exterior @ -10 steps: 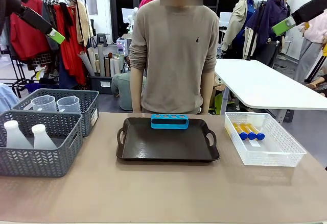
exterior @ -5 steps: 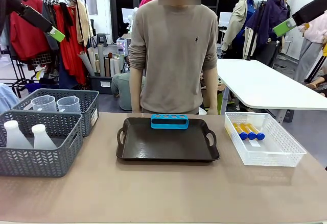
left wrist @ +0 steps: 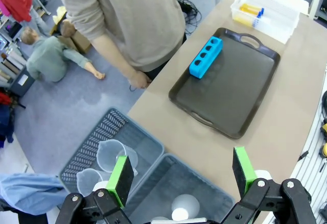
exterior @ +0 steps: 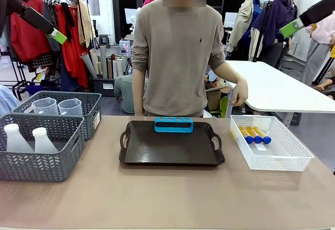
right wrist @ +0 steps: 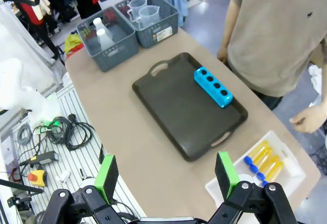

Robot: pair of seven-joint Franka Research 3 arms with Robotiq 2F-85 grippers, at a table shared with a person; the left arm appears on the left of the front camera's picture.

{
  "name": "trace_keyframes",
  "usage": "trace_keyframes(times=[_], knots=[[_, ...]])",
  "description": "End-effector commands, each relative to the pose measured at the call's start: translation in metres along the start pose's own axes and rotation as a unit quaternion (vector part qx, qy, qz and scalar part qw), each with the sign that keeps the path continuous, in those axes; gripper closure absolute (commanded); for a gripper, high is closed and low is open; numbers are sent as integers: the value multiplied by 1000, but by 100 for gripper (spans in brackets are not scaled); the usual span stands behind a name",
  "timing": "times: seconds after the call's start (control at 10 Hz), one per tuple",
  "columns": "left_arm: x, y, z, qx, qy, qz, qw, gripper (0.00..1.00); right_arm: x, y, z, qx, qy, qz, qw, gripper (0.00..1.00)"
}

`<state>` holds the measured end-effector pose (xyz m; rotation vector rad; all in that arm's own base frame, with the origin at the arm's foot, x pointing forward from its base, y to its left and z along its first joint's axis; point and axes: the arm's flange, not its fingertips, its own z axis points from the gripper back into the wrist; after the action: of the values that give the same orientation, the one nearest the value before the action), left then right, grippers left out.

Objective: Prepare the laboratory tools.
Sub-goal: Pick up one Large Measuring Cup and place it on the Handle tray.

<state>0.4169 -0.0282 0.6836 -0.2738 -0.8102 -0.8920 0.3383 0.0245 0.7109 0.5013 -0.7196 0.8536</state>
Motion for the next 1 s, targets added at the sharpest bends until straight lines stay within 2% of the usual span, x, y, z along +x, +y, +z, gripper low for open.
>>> trace_keyframes(times=[0.0,0.9], knots=[[0,0,1,-2,0,4,1000,0,1,1,0,6,-4,2,1000,0],[0,0,1,-2,0,4,1000,0,1,1,0,6,-4,2,1000,0]])
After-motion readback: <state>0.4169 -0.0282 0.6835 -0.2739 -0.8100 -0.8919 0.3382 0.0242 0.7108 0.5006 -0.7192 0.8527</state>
